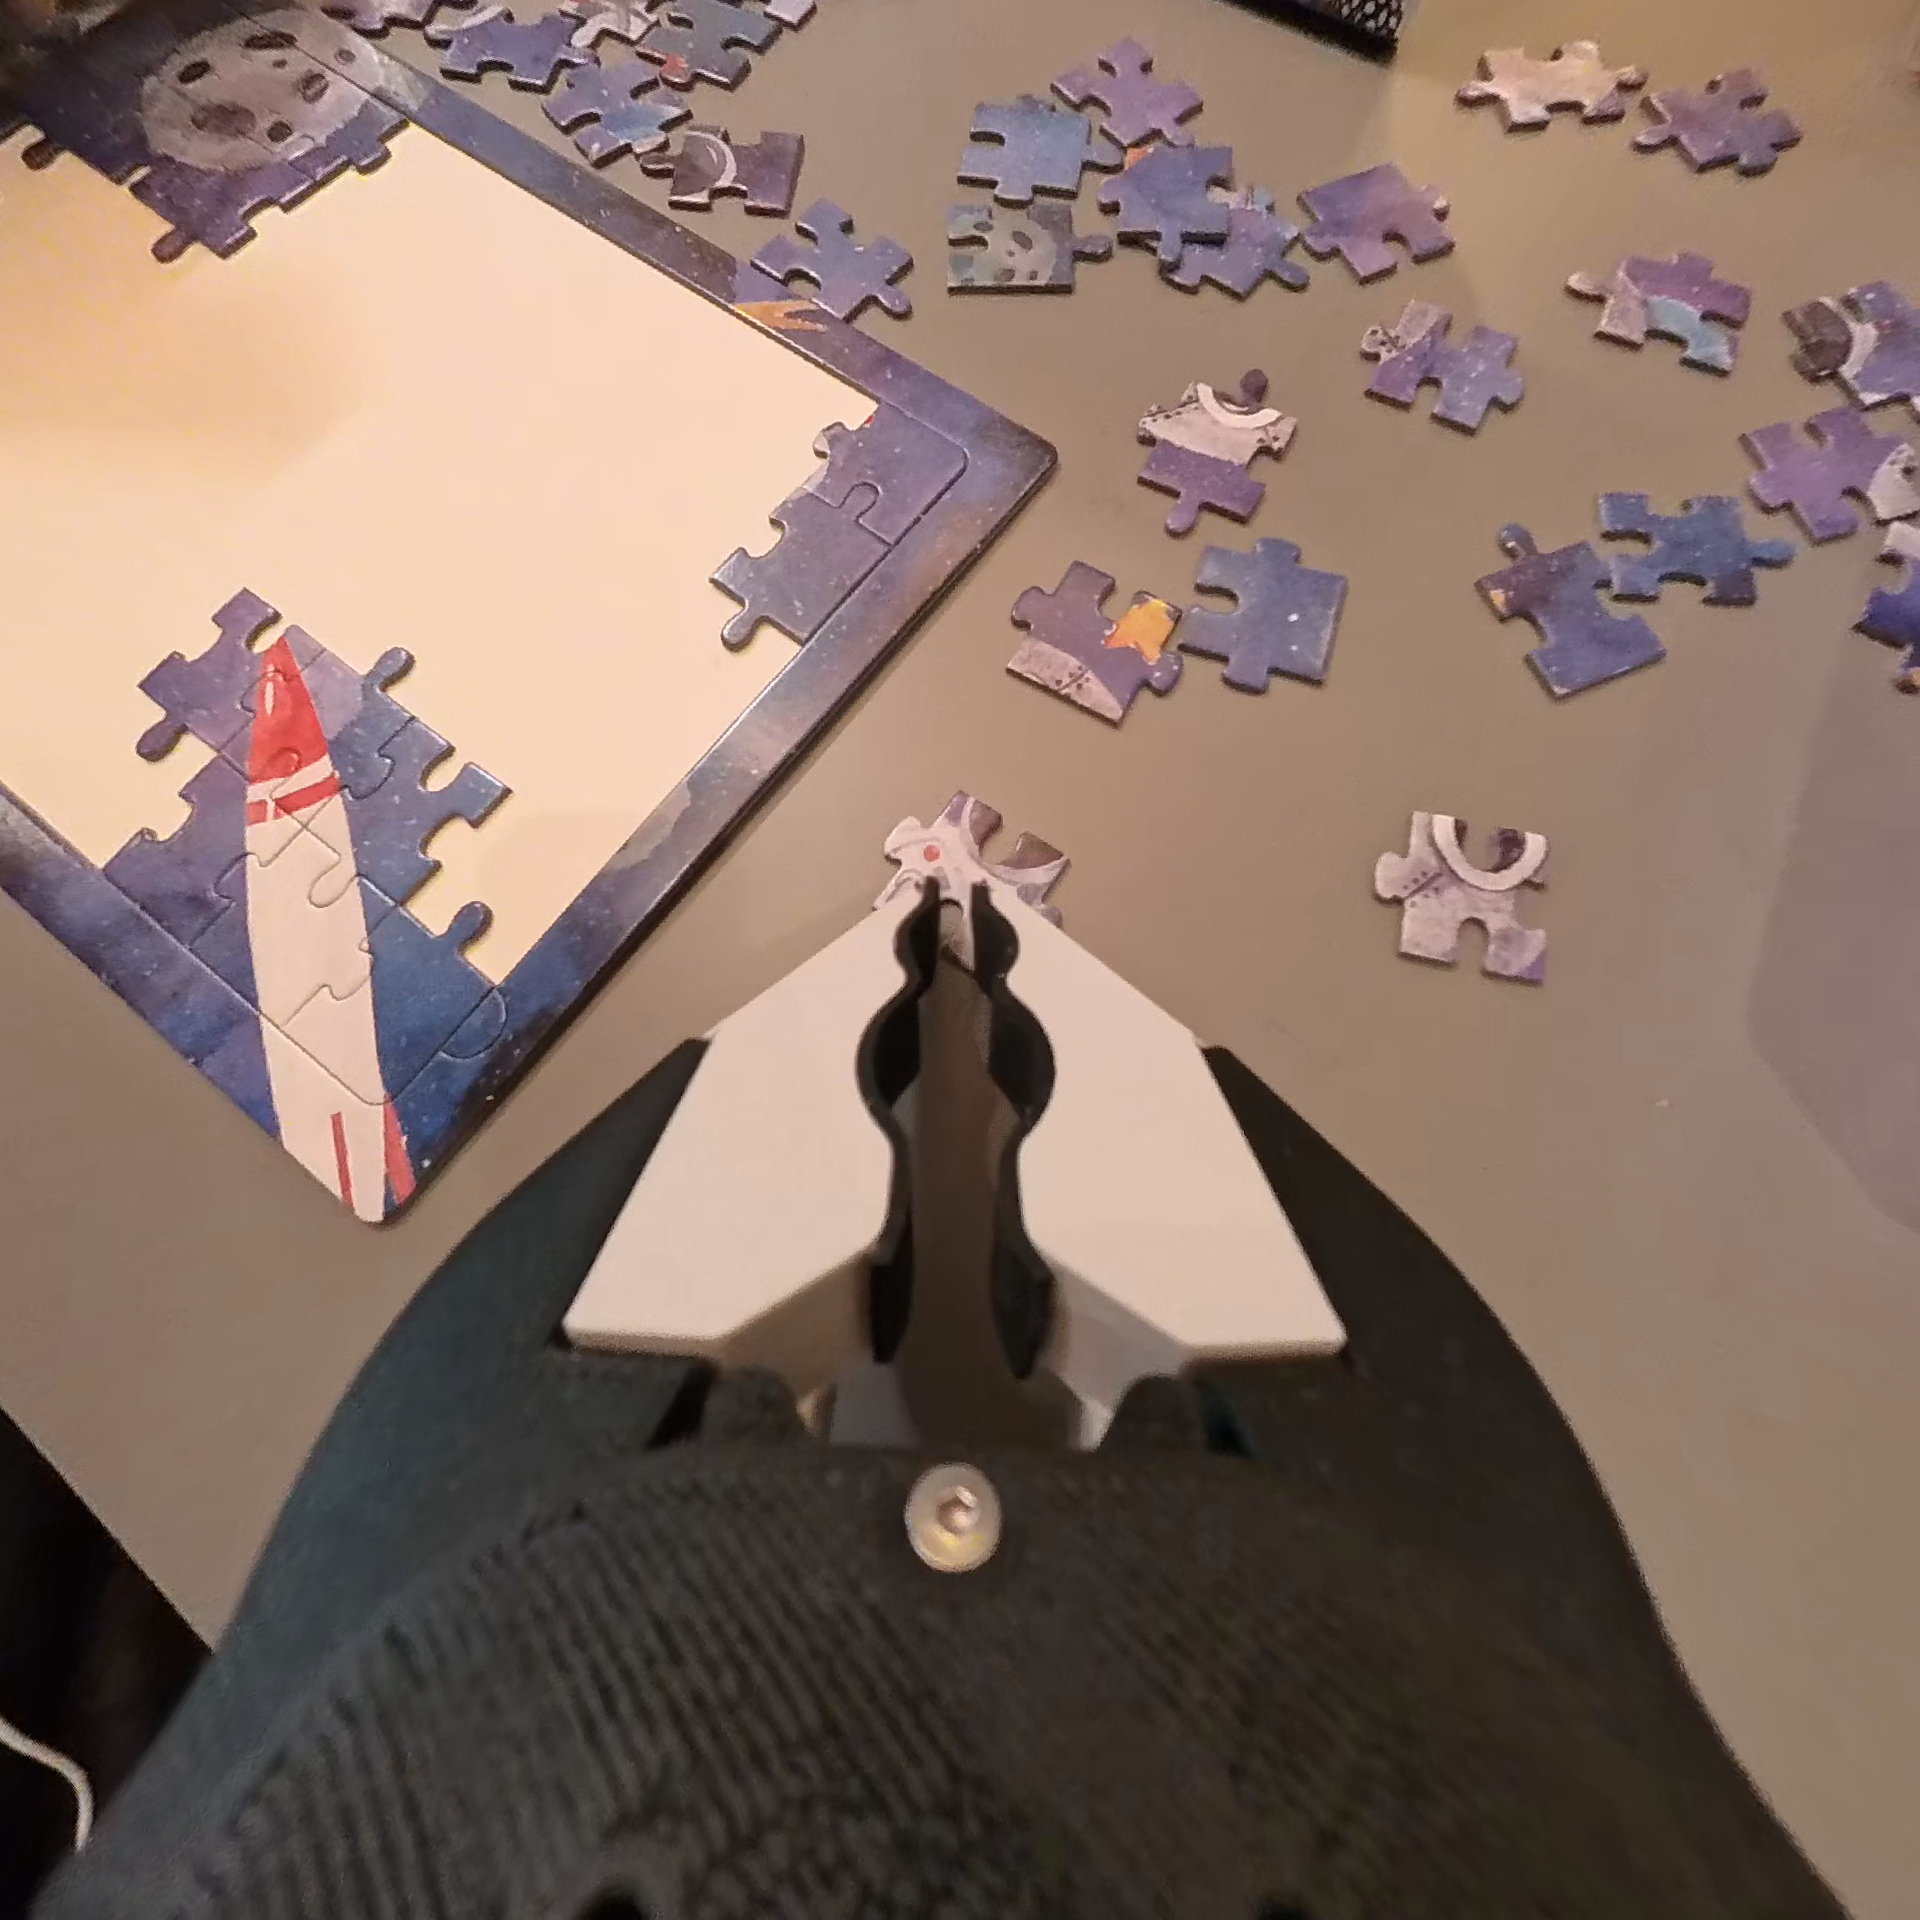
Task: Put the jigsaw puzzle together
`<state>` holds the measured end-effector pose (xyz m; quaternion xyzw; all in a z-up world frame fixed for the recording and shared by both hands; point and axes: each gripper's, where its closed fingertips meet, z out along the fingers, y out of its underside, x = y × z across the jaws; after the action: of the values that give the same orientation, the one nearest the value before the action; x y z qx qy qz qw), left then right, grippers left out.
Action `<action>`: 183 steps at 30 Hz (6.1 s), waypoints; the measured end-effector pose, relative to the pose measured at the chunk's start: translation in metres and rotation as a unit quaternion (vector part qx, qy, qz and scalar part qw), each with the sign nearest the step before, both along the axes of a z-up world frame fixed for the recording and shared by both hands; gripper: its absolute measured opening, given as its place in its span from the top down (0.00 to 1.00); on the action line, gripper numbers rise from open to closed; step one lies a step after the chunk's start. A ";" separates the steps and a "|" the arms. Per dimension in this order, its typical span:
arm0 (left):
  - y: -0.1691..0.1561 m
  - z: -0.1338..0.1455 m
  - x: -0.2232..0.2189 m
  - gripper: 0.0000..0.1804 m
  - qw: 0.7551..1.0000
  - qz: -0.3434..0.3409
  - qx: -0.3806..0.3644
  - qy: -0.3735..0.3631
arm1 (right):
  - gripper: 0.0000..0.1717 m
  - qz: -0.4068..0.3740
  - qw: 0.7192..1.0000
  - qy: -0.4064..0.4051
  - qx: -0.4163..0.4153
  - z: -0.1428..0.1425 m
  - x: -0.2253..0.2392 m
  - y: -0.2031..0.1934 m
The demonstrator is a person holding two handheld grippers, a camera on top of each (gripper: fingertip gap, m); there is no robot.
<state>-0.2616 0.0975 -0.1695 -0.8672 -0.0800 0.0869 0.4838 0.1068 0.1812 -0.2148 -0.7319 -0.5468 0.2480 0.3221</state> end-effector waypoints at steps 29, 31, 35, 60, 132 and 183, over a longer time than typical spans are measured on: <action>0.000 0.000 0.000 0.98 1.000 0.000 0.000 0.000 | 0.83 -0.001 1.000 -0.010 -0.001 -0.005 -0.006 -0.002; 0.000 0.000 0.000 0.98 1.000 0.000 0.000 0.000 | 0.83 0.000 1.000 -0.010 0.000 -0.005 -0.006 -0.002; 0.000 0.000 0.000 0.98 1.000 0.000 0.000 0.000 | 0.91 0.003 1.000 0.001 0.004 0.000 -0.008 -0.003; 0.000 0.001 0.001 0.98 1.000 -0.001 0.002 0.000 | 0.81 -0.025 1.000 -0.006 0.001 -0.005 -0.013 0.005; 0.000 0.028 0.011 0.97 0.996 -0.030 0.066 -0.056 | 0.75 0.323 0.942 -0.049 -0.076 0.000 -0.191 -0.202; 0.001 0.027 0.012 0.97 0.996 -0.032 0.065 -0.059 | 0.82 0.327 0.939 -0.097 -0.031 -0.002 -0.173 -0.203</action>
<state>-0.2498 0.0983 -0.1427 -0.8396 -0.0862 0.0143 0.5362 -0.0664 -0.0220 -0.2173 -0.5426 -0.7769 0.2843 0.1459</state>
